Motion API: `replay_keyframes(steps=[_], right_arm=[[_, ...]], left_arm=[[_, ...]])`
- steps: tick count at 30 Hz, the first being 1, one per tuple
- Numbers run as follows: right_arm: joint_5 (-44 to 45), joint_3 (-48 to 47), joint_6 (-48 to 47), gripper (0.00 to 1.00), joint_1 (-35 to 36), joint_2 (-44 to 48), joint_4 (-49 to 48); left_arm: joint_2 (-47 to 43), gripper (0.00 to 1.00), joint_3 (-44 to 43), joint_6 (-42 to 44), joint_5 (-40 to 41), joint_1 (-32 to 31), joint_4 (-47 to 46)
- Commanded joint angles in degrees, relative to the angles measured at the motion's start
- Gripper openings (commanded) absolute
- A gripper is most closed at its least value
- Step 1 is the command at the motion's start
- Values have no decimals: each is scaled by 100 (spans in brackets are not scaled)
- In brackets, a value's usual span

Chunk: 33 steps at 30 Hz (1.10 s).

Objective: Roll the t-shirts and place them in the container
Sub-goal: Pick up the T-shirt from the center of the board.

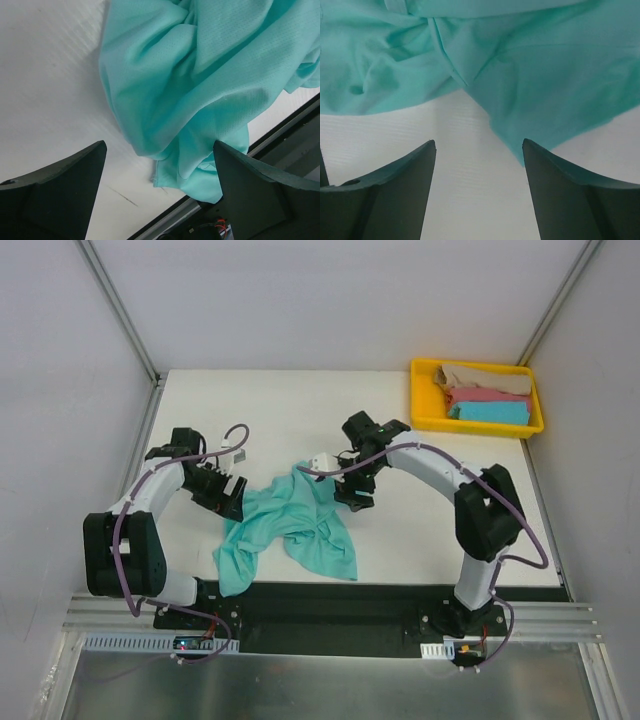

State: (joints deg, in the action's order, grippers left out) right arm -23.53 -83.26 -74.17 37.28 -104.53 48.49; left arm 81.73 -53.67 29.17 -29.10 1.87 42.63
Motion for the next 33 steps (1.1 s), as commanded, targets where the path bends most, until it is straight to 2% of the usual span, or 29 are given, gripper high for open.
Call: replay_keyframes(steps=[1,5,8,9,11,13,14,16,22,25,28,33], right_arm=[[-328,-330,-194,73,385,-408,-164],[-258,-384,-107,68,719,-744,-584],[41,-340,227,56,816,-893,-1216],[102,-357,306,42,816,-911,-1315],[348,-471,535,21,764,-876,-1430],[279,-515,719,15,659,-701,-1421],[235,-594,781,10,536,-474,-1308],[77,-769,1043,6,386,-192,-1123],[-328,-2254,1861,4,-194,503,-34],[-319,-2790,2318,2,-457,688,-50],[-310,-3265,3021,1,-782,811,-216],[-258,-3425,3664,1,-1038,1232,-288]], left_arm=[[150,86,-153,159,-552,7,272],[246,81,-100,186,-561,24,289],[264,73,-100,229,-535,42,307],[290,71,-109,230,-518,50,298],[360,50,-239,238,-439,77,325],[483,33,-424,204,-430,94,421],[527,14,-712,186,-508,138,474],[615,1,-1109,168,-605,147,763],[475,0,-2998,81,-983,200,1413],[466,0,-4191,-34,-1071,200,1581],[501,0,-4957,-174,-1106,200,1643],[484,0,-5724,-420,-1308,200,1652]])
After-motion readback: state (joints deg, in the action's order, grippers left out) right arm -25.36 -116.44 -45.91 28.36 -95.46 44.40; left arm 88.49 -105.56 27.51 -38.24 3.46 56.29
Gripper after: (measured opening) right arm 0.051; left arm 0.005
